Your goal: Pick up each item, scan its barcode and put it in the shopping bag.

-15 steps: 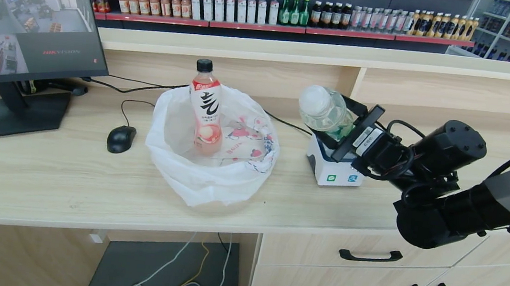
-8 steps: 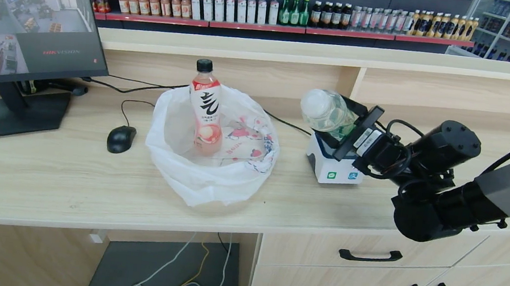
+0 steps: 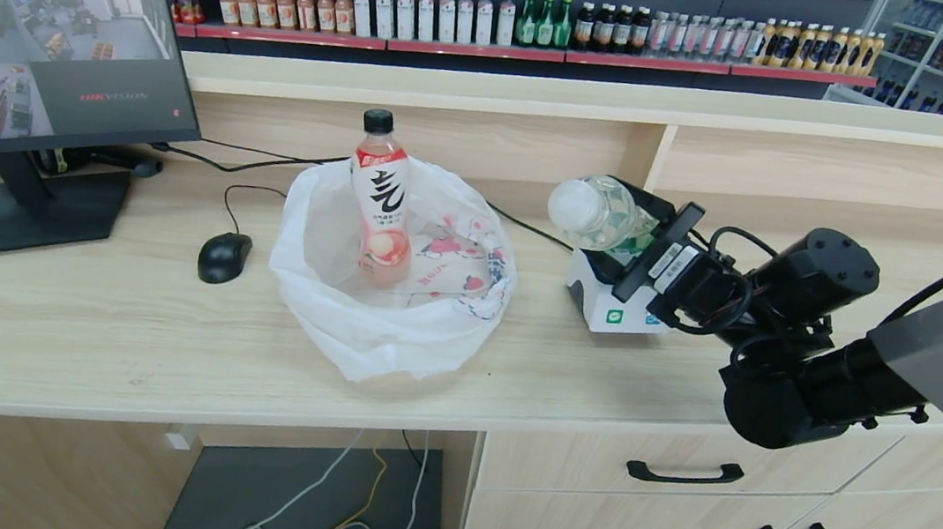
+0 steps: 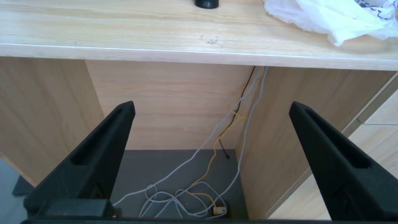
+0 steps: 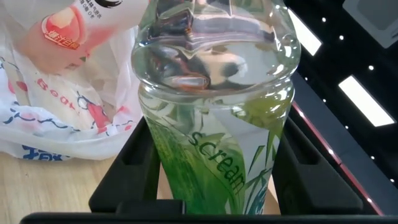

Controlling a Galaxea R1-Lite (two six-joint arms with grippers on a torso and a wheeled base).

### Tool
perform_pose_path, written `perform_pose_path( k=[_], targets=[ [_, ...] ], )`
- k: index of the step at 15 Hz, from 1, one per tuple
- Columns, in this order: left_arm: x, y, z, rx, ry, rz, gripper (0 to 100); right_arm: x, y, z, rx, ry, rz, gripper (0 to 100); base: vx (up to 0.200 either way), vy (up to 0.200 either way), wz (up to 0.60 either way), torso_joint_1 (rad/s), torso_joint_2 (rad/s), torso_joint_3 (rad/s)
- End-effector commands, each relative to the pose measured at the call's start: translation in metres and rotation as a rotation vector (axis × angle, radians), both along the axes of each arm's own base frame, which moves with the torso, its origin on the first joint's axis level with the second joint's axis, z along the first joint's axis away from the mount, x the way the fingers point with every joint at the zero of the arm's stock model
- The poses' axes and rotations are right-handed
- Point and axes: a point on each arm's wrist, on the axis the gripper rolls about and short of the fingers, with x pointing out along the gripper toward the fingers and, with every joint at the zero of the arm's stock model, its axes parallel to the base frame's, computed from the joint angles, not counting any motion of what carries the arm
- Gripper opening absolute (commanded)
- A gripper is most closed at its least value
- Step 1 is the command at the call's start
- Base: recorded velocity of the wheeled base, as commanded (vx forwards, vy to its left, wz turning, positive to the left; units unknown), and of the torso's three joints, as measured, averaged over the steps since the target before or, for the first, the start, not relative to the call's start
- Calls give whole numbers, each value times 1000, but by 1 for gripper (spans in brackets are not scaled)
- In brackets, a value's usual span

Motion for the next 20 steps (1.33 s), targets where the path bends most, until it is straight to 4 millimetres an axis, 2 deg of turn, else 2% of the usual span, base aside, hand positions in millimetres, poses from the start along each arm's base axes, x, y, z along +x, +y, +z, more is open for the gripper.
perform_pose_path(
  k=[1, 15, 20],
  targets=[
    [0, 0, 0, 0, 0, 1, 100, 0, 0, -2, -2, 5, 2, 0, 0, 0, 0, 0, 0, 0],
    [0, 0, 0, 0, 0, 1, 100, -17, 12, 8, 0, 1, 39, 0, 0, 0, 0, 0, 0, 0],
    [0, 0, 0, 0, 0, -1, 100, -28, 9, 27, 34, -12, 50, 0, 0, 0, 0, 0, 0, 0]
  ],
)
